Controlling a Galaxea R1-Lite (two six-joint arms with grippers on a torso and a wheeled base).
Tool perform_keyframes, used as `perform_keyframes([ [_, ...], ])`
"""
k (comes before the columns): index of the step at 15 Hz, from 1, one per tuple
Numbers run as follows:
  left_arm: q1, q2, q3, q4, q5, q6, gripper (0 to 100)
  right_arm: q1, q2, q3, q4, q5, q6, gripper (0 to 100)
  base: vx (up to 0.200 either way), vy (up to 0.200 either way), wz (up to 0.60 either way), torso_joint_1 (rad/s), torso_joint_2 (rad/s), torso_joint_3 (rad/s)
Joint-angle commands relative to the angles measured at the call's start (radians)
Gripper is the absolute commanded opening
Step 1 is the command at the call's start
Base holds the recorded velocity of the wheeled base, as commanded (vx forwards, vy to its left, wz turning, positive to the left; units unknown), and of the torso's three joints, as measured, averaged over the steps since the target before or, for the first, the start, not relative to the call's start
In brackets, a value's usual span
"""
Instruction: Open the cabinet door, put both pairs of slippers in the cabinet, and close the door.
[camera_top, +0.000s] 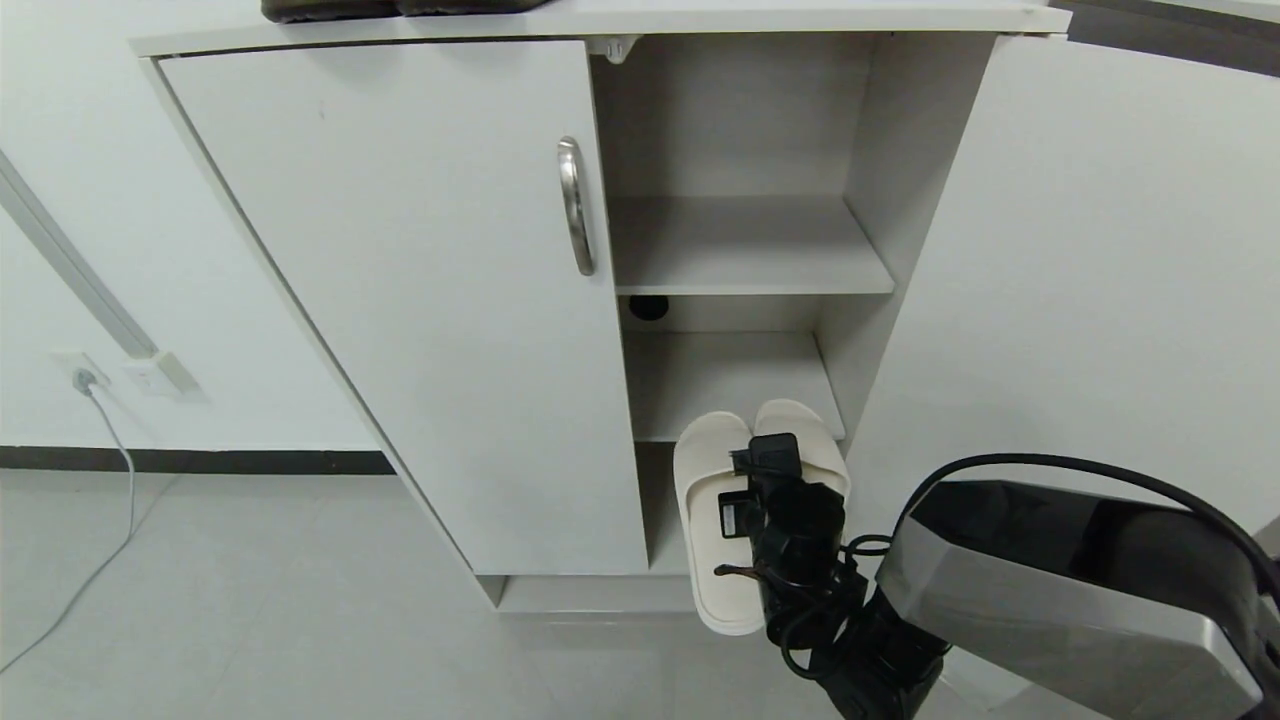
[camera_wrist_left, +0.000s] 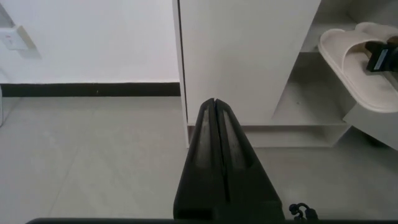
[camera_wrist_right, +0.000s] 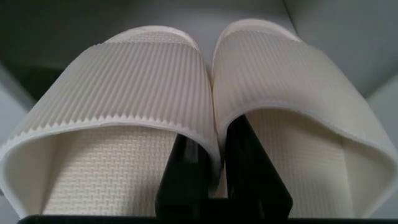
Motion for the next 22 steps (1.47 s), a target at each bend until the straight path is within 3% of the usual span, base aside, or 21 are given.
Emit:
perform_keyframes([
  [1,0.0,0.002,0.0,0.0,0.0,0.0,0,0.004,0.0,-0.005,-0.003,0.0,0.0,0,0.2,0.0,0.0,0.002,0.0,-0.002],
  [8,0.0,0.0,0.0,0.0,0.0,0.0,0,0.002,-0.001,-0.015,0.023,-0.001,0.0,0,0.2,0.0,0.0,0.002,0.0,0.003],
  [11,0.0,0.0,0.0,0.0,0.0,0.0,0,0.0,0.004,-0.062,0.049,0.0,0.001,0,0.0,0.0,0.0,0.0,0.0,0.0],
  [18,0.0,0.0,0.0,0.0,0.002,0.0,0,-0.033,0.033,-0.3,0.296,0.005,0.049,0,0.0,0.0,0.0,0.0,0.0,0.0],
  [22,0.0,0.0,0.0,0.0,0.0,0.0,0,-0.065,0.082,-0.409,0.357,0.016,0.055,0,0.0,0.0,0.0,0.0,0.0,0.0],
])
